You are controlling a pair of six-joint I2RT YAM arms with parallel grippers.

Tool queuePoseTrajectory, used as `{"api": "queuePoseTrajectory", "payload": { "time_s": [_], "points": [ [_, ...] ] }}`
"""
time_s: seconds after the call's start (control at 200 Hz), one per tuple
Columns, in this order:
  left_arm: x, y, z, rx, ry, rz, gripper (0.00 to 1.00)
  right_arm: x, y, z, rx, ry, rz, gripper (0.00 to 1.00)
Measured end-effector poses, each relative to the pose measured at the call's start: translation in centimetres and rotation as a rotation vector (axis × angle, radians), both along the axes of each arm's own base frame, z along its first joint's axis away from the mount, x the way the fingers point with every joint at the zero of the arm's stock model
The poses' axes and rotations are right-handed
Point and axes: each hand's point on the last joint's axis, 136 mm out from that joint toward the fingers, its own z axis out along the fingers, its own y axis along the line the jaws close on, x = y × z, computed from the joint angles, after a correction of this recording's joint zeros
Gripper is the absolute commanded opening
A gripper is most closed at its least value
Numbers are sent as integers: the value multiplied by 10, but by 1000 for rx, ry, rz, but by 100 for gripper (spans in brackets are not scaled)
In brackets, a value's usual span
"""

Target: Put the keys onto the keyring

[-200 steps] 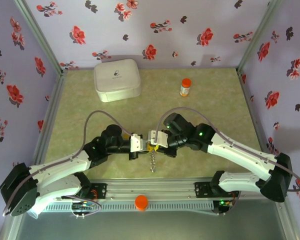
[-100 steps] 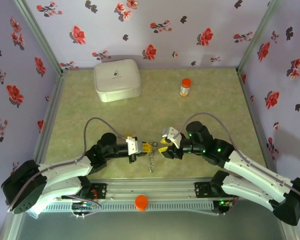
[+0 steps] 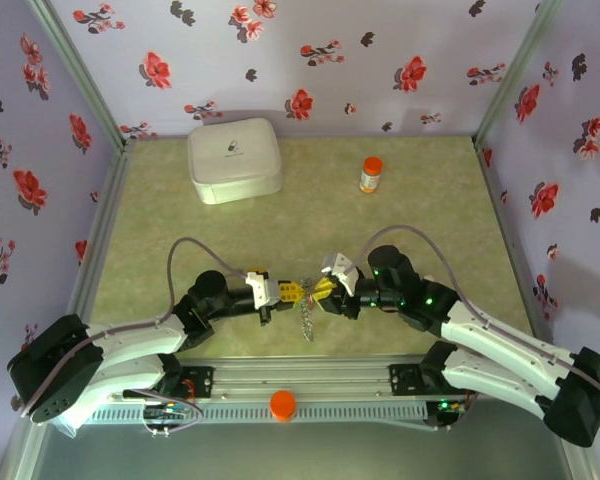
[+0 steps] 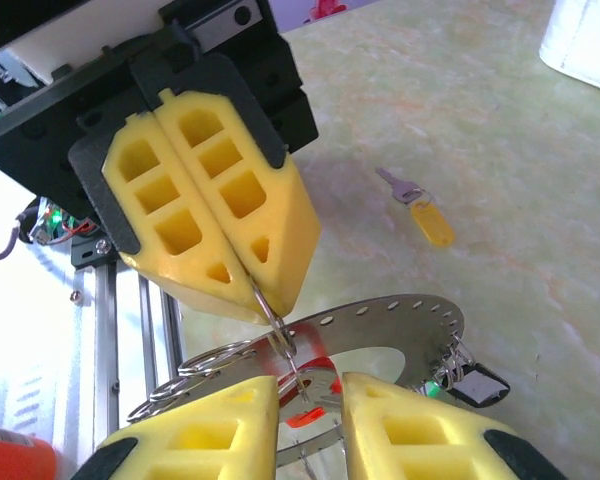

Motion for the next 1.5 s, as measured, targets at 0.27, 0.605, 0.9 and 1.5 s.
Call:
{"api": "queuePoseTrajectory", "payload": {
  "time_s": [0.27,0.605,0.9,1.5],
  "points": [
    [0,0,0,-3,11,1,0,-5,3,0,13,19,32,15],
    [-1,0,1,-9,22,-7,0,-7,5,-1,17,33,48,0],
    [-2,1,3,-25,46,-9,0,-8,6,-1,19,35,55,0],
    [-5,-2,4,-43,65,-25,0,-12,-1,9,54,-15,48,25]
  ]
}}
